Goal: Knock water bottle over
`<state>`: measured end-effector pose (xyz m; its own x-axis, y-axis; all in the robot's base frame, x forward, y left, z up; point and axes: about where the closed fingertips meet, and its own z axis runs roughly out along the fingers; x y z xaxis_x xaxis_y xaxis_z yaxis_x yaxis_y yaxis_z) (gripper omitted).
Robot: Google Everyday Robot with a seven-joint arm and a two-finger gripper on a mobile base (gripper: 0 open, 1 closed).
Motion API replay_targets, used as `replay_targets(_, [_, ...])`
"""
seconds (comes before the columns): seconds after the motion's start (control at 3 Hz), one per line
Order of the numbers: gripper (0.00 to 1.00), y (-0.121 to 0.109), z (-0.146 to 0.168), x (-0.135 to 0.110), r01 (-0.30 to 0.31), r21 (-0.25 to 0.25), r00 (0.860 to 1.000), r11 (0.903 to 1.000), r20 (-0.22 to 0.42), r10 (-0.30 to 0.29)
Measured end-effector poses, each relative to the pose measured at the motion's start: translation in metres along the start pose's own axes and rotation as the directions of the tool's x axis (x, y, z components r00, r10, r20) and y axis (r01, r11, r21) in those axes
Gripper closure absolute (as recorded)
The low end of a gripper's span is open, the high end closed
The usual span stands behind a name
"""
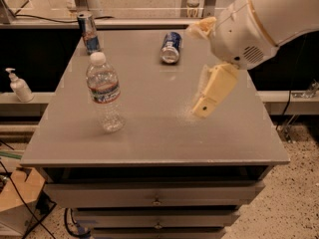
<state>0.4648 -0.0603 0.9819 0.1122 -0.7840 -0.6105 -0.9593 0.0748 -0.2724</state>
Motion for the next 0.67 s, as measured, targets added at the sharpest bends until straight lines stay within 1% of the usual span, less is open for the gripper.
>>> replay_targets(0.33, [0.00,-0.010,0.033,-0.028,0.037,-0.010,0.993,0.9993,0.116,-0.035])
replay_targets(0.67, [0.00,-0.018,0.069,-0.049,0.068,-0.049,0.982,0.9965,0.181,-0.058])
